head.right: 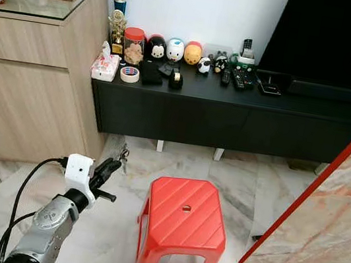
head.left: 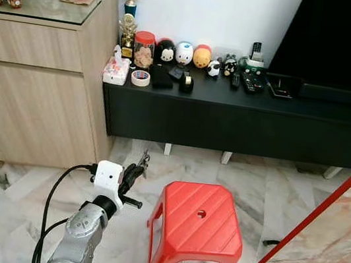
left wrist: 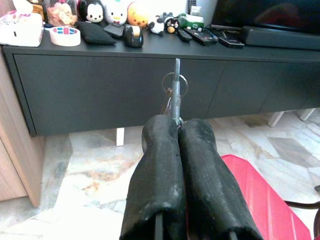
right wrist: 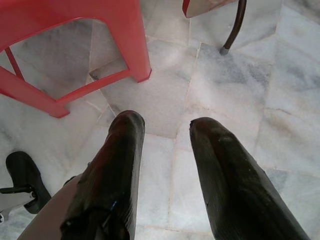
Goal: Hang keys on a hook
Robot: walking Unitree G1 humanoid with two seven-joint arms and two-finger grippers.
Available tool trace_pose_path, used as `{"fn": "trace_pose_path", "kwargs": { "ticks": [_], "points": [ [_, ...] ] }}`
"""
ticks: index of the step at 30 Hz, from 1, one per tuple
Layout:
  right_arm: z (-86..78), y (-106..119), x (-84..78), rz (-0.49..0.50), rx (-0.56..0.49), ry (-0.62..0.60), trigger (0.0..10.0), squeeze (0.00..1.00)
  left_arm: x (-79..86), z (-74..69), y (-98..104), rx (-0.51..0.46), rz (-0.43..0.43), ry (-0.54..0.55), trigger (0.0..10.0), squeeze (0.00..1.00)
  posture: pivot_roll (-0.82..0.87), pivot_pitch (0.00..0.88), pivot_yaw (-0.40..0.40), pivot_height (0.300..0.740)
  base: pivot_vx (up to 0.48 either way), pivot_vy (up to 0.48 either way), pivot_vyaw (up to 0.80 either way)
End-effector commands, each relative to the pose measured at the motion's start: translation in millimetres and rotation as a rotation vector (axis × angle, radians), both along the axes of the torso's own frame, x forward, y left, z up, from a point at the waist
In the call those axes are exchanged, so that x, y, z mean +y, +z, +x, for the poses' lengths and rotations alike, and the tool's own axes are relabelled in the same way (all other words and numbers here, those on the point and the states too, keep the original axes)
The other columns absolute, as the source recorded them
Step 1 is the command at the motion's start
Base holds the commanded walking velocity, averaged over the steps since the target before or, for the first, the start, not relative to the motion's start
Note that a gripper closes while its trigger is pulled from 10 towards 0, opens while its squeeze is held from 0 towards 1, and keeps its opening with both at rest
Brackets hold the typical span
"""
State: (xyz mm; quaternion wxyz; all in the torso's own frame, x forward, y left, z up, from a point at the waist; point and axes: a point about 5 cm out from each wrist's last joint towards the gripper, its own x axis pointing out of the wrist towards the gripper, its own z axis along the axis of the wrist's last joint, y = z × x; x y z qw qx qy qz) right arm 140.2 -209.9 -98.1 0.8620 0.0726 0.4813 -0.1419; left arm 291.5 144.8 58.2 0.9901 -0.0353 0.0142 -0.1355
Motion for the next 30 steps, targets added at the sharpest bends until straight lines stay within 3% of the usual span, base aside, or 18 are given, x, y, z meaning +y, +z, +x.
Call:
{"fn": "trace_pose_path", "kwargs": {
  "ticks": [1,7,16,24,30],
  "points": [
    [-1.3,0,-3.3,-0.003,0.008,-0.008,10.0,0.0,-0.9,0.2,2,-0.003,-0.016,-0.002,10.0,0.0,0.01,0.0,-0.07,0.74,0.0,0.0,0.0],
    [-2.9,-1,-0.1,0.001,0.013,-0.006,10.0,0.0,-1.0,0.3,2,-0.006,-0.018,-0.002,10.0,0.0,0.01,0.0,-0.071,0.74,0.0,0.0,0.0],
    [-3.7,-2,1.9,0.0,0.016,-0.001,10.0,0.0,-2.3,0.4,2,-0.004,-0.025,0.0,10.0,0.0,0.01,0.0,-0.073,0.74,-0.324,0.0,0.0],
    [-14.2,-5,1.7,0.004,0.038,0.0,10.0,0.0,-2.0,0.5,2,-0.006,-0.022,-0.001,10.0,0.0,0.01,0.0,-0.069,0.74,-0.288,0.0,0.0],
    [-14.8,-5,2.7,0.005,0.041,-0.001,10.0,0.0,-4.1,0.8,1,0.002,-0.002,-0.011,10.0,0.0,0.0,0.0,-0.065,0.74,0.0,0.0,0.0]
  ]
}}
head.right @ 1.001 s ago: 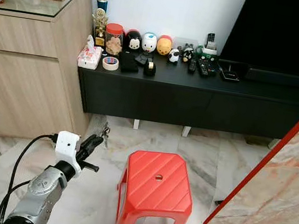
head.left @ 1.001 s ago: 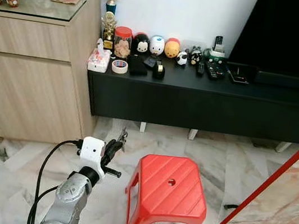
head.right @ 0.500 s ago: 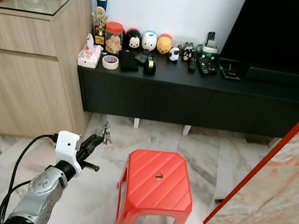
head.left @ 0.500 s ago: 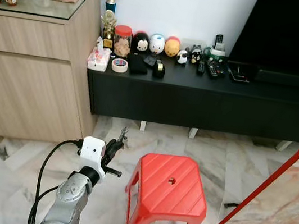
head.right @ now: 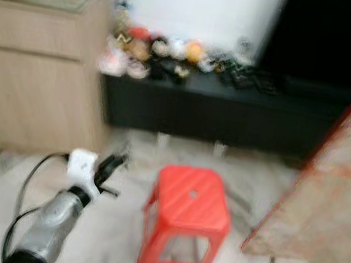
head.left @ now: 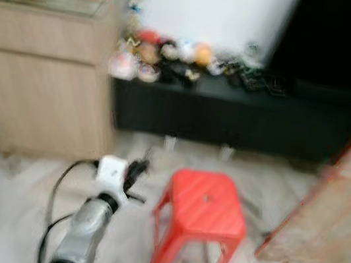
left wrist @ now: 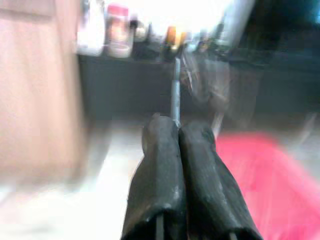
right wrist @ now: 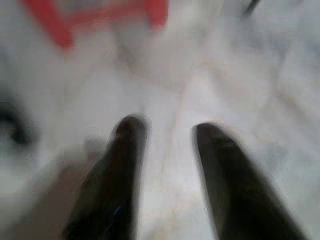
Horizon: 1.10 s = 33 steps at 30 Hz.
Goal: Hang keys on a hook
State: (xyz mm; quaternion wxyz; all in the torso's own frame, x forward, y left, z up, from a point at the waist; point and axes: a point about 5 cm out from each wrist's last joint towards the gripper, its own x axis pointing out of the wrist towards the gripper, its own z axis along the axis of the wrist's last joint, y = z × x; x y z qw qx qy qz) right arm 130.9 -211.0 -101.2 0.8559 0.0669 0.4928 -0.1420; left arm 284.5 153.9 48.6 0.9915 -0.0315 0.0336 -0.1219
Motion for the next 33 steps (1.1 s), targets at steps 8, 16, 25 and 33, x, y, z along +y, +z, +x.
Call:
{"fn": "trace_pose_path", "kwargs": {
  "ticks": [8,16,25,33],
  "points": [
    [-5.8,-2.7,5.1,0.011,0.015,-0.006,10.0,0.0,-13.6,8.4,10.7,-0.038,-0.015,-0.039,10.0,0.0,0.01,0.0,-0.065,0.74,0.0,0.0,0.0],
    [-5.2,-2.5,4.6,0.012,0.015,-0.002,10.0,0.0,-12.4,7.2,9.3,-0.035,-0.012,-0.034,10.0,0.0,0.01,0.0,-0.07,0.74,0.0,0.0,0.0],
    [-4.6,-2.3,4.0,0.012,0.014,-0.004,10.0,0.0,-13.6,6.6,10.2,-0.047,0.009,-0.044,10.0,0.0,0.01,0.0,-0.075,0.74,0.0,0.0,0.0],
    [-4.1,-2.1,4.1,0.013,0.012,-0.008,10.0,0.0,-13.9,7.0,10.8,-0.051,0.01,-0.045,10.0,0.0,0.01,0.0,-0.076,0.74,0.0,-0.063,0.0]
  ]
}}
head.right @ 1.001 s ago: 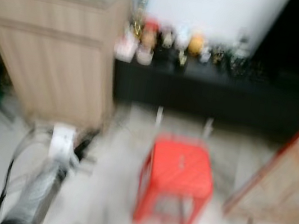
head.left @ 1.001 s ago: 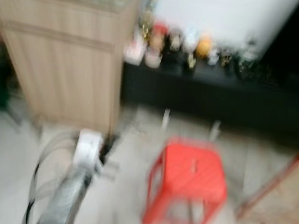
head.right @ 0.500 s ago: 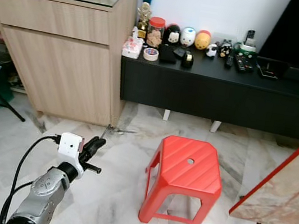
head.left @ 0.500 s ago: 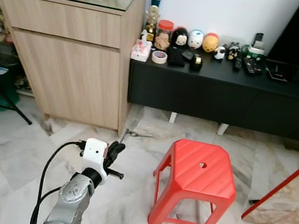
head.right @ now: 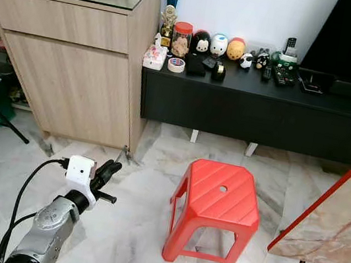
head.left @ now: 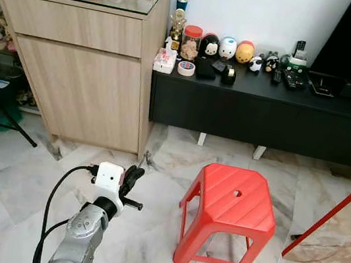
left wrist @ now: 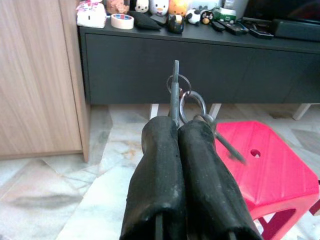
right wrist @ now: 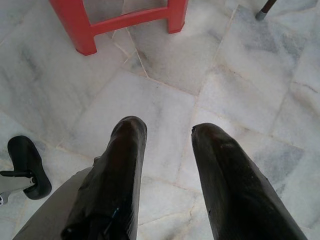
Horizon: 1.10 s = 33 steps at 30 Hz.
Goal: Hang keys on a hook
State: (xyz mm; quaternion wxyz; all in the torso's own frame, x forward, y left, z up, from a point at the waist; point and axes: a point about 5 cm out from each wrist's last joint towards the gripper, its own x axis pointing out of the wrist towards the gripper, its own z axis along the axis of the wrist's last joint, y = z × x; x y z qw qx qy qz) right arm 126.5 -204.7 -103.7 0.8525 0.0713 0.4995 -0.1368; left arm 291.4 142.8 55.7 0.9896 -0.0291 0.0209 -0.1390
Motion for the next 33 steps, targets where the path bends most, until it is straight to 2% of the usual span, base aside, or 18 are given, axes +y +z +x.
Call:
{"fn": "trace_pose_path", "kwargs": {
  "ticks": [1,33],
  "points": [
    [0.3,0.4,-2.2,-0.002,-0.001,-0.013,10.0,0.0,-2.8,0.1,3.7,-0.024,0.01,-0.011,10.0,0.0,0.01,0.0,-0.076,0.74,0.0,-0.251,0.0],
    [0.4,0.4,-2.2,-0.007,0.0,-0.025,10.0,0.0,-3.5,-0.3,4.9,-0.034,0.004,-0.007,10.0,0.0,0.01,0.0,-0.078,0.74,0.0,-0.339,0.0]
  ]
}}
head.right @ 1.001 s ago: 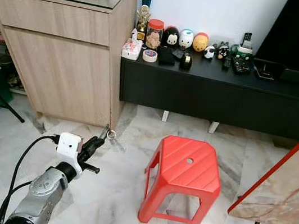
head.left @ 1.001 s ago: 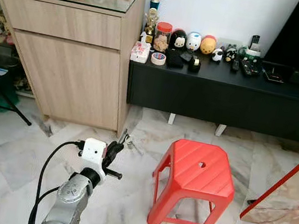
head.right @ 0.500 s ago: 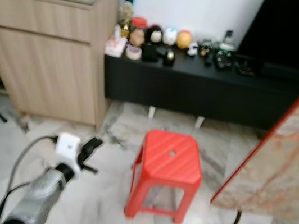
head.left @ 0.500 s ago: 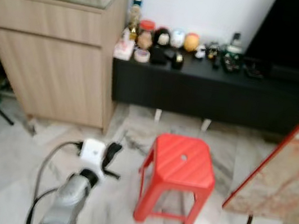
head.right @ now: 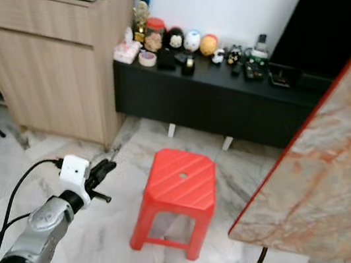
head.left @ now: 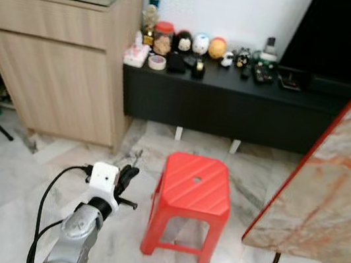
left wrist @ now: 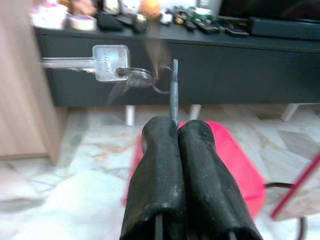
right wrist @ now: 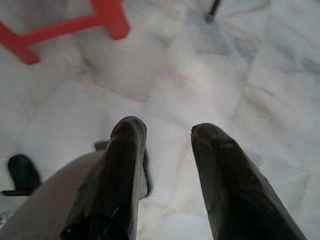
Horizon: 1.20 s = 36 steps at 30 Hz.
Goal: Hang keys on a hook
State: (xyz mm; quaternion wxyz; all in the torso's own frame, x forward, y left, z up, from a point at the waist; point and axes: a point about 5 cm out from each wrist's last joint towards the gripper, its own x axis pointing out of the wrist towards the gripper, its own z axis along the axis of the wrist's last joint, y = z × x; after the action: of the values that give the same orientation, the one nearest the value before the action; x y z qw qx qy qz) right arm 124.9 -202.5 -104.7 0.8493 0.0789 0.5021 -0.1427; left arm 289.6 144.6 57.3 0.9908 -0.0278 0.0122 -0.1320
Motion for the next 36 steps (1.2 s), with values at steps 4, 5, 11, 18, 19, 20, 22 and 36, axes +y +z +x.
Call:
{"fn": "trace_pose_path", "kwargs": {
  "ticks": [4,5,11,18,19,20,22,36],
  "points": [
    [1.4,1.1,-4.6,-0.014,0.0,-0.011,10.0,0.0,-5.9,1.4,3.0,-0.015,0.002,-0.023,10.0,0.0,0.01,0.0,-0.08,0.74,0.0,-0.343,0.0],
    [1.3,1.0,-4.5,-0.013,0.002,-0.01,10.0,0.0,-5.8,1.3,3.1,-0.015,0.002,-0.022,10.0,0.0,0.01,0.0,-0.08,0.74,0.0,-0.345,-0.48],
    [1.5,1.0,-4.3,-0.012,0.005,0.003,10.0,0.0,-5.7,1.3,3.2,-0.016,0.0,-0.02,10.0,0.0,0.01,0.0,-0.08,0.74,0.0,-0.342,-0.73],
    [1.7,1.1,-4.6,-0.02,0.006,0.008,10.0,0.0,-6.5,1.5,3.5,-0.017,-0.002,-0.022,10.0,0.0,0.01,0.0,-0.08,0.74,0.0,-0.344,-0.44],
    [1.6,1.1,-4.7,-0.02,0.007,0.008,10.0,0.0,-6.7,1.5,3.5,-0.018,-0.002,-0.023,10.0,0.0,0.01,0.0,-0.079,0.74,0.0,-0.341,0.0],
    [1.5,1.1,-4.7,-0.02,0.006,0.008,10.0,0.0,-7.2,1.7,3.6,-0.018,-0.004,-0.025,10.0,0.0,0.01,0.0,-0.079,0.74,0.0,-0.345,0.0],
    [1.3,1.0,-4.6,-0.019,0.006,0.007,10.0,0.0,-7.6,1.7,3.6,-0.019,-0.005,-0.026,10.0,0.0,0.01,0.0,-0.076,0.74,0.0,-0.343,0.0],
    [0.4,0.8,-3.7,-0.008,-0.003,-0.001,10.0,0.0,-11.0,1.5,3.0,-0.018,-0.004,-0.047,10.0,0.0,0.0,0.0,-0.07,0.74,0.0,-0.344,0.0]
  ]
}}
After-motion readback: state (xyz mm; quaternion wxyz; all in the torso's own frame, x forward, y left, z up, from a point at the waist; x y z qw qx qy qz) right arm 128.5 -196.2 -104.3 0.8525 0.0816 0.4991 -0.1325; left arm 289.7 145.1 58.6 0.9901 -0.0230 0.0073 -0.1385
